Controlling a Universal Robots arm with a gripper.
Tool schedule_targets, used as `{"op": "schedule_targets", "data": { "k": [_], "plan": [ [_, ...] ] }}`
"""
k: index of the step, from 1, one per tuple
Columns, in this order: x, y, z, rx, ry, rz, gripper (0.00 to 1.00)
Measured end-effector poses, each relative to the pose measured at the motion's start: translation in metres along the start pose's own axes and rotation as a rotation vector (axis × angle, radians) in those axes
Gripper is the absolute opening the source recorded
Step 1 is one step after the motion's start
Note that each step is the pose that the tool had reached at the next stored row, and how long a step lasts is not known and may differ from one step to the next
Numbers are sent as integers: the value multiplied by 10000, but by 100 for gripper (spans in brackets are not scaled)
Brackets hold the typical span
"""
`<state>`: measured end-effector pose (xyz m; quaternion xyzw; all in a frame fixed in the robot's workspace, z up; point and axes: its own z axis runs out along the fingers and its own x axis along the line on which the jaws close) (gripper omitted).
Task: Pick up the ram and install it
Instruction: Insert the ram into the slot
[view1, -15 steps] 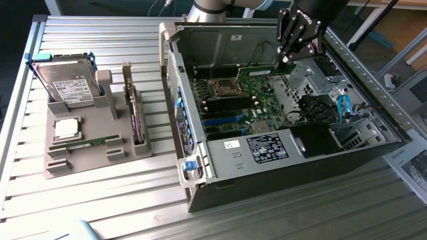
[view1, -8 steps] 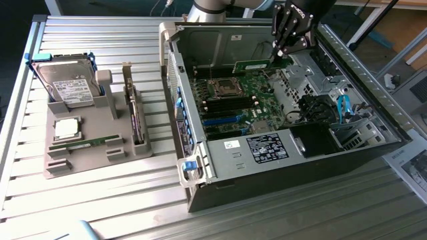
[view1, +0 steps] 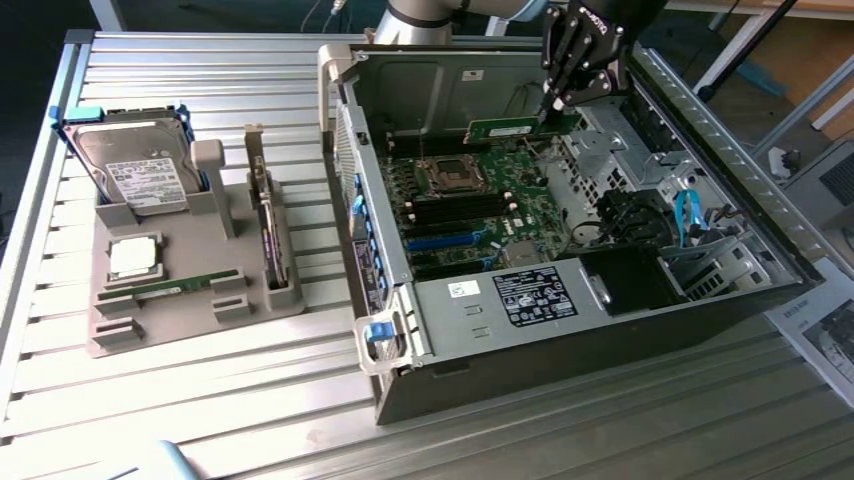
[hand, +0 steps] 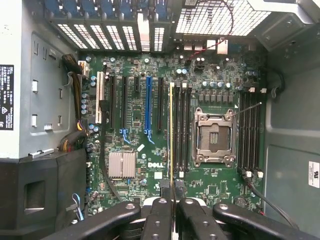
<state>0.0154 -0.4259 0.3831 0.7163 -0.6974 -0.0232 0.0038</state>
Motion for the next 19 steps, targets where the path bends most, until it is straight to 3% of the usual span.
{"op": "schedule_targets", "data": {
  "k": [7,19],
  "plan": [
    [-1,0,5,1,-1,0,12],
    [3,-2,111,5,-6,186,12]
  ]
}}
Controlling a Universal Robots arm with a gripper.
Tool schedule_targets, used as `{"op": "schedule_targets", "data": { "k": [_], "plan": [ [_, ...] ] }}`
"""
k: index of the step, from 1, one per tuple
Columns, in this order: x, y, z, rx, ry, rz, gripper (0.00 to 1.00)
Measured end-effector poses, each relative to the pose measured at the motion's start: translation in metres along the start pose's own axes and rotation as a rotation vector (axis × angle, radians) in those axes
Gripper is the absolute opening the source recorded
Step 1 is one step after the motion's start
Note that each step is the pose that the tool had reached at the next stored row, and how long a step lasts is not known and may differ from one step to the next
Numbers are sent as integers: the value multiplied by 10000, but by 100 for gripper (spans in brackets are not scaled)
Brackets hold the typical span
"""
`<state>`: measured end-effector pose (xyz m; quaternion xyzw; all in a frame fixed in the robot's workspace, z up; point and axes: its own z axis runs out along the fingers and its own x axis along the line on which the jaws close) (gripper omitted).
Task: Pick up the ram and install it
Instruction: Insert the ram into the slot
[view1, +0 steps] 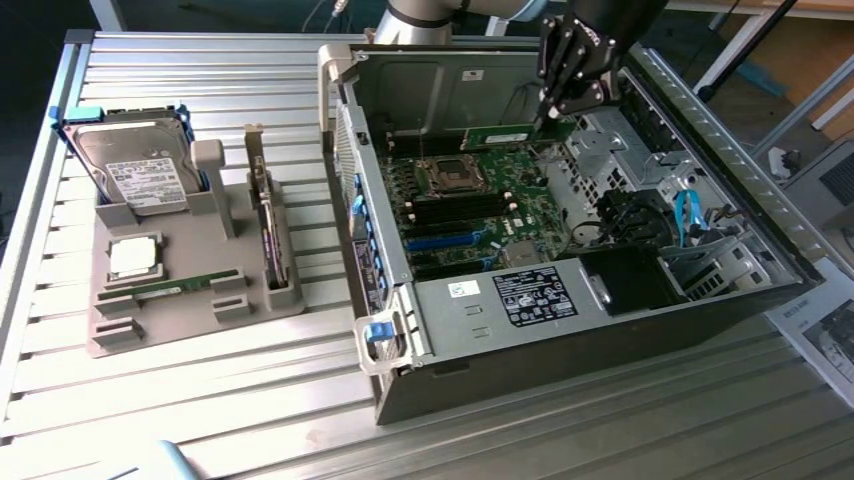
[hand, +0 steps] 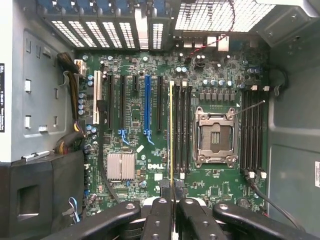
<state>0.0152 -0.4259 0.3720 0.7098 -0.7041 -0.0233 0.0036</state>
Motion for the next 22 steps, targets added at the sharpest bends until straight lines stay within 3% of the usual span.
{"op": "schedule_targets", "data": {
  "k": [7,22],
  "plan": [
    [1,0,29,5,-8,139,12],
    [11,-12,366,5,-7,173,12]
  ]
}}
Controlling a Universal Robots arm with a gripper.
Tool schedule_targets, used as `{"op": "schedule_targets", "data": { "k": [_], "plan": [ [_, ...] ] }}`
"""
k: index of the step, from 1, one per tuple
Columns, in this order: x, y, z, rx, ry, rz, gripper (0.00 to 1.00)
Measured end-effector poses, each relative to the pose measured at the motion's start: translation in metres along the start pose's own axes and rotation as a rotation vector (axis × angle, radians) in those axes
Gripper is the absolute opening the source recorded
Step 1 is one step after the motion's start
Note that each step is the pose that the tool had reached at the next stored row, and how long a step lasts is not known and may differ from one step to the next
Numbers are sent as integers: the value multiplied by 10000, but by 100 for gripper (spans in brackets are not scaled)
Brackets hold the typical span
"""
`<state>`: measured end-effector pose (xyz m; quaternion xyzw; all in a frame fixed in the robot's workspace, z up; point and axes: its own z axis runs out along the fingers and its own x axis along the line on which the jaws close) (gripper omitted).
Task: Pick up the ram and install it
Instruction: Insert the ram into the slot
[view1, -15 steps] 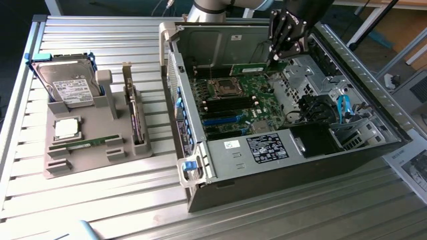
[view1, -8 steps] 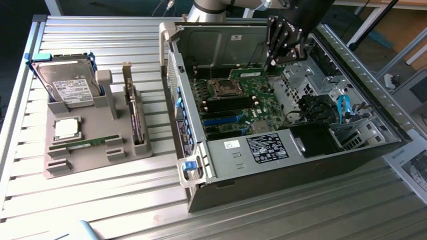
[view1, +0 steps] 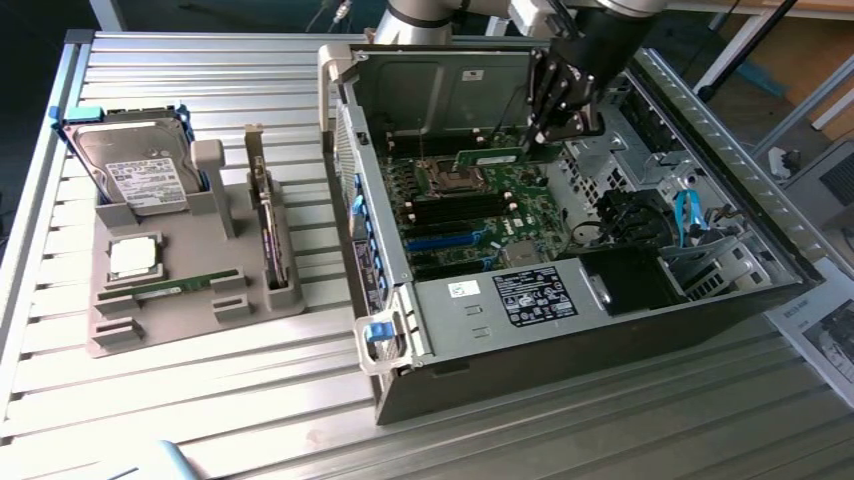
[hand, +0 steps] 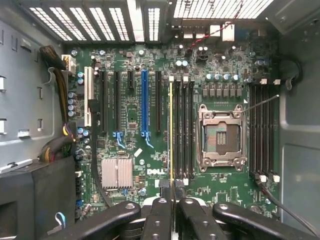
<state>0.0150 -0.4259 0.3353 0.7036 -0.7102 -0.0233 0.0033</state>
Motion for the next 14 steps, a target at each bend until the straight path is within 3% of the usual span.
{"op": "schedule_targets", "data": {
  "k": [6,7,14],
  "plan": [
    [5,-7,193,0,0,13,12],
    [9,-12,326,0,-1,24,12],
    [13,-18,477,2,-4,84,12]
  ]
}}
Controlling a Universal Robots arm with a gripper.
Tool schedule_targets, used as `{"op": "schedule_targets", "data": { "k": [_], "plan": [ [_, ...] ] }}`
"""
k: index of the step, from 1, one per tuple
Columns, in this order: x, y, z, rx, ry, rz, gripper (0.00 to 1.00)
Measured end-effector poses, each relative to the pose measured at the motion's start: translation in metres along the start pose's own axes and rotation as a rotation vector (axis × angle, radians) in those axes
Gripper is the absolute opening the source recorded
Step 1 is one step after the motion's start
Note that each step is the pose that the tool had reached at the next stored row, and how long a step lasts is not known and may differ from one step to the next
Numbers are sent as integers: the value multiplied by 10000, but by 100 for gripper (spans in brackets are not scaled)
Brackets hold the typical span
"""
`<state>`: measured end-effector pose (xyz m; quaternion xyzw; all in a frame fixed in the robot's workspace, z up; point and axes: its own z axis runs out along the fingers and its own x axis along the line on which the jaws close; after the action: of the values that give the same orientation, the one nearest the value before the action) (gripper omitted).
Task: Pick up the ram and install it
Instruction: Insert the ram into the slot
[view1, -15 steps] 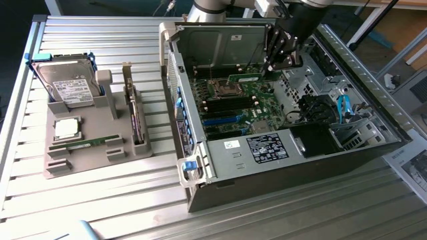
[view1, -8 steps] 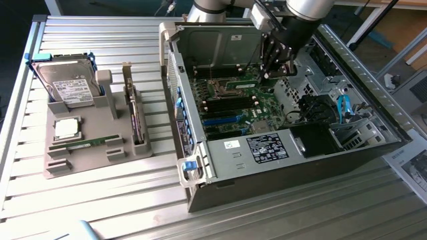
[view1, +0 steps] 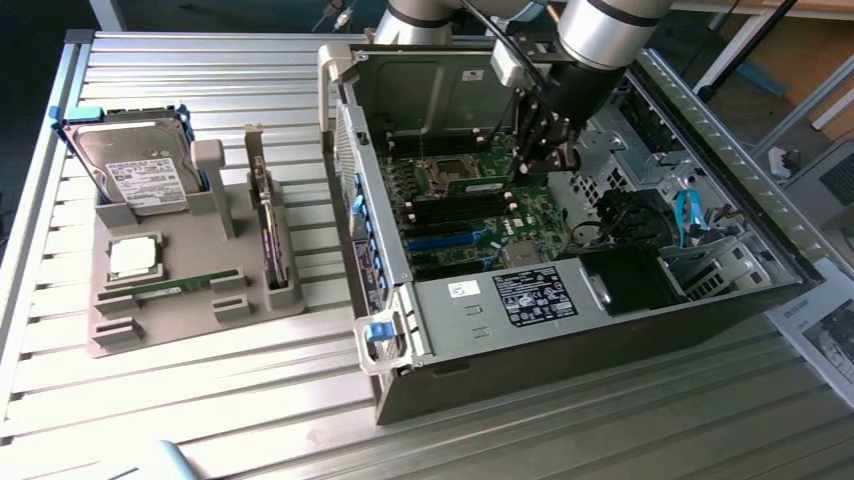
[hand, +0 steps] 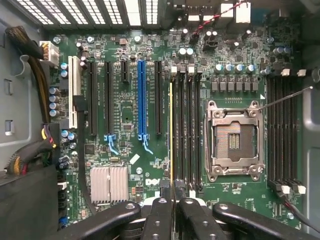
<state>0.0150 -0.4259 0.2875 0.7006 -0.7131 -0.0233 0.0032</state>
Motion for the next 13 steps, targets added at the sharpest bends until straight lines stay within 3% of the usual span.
{"op": "schedule_targets", "data": {
  "k": [13],
  "plan": [
    [5,-7,181,3,-5,109,12]
  ]
}}
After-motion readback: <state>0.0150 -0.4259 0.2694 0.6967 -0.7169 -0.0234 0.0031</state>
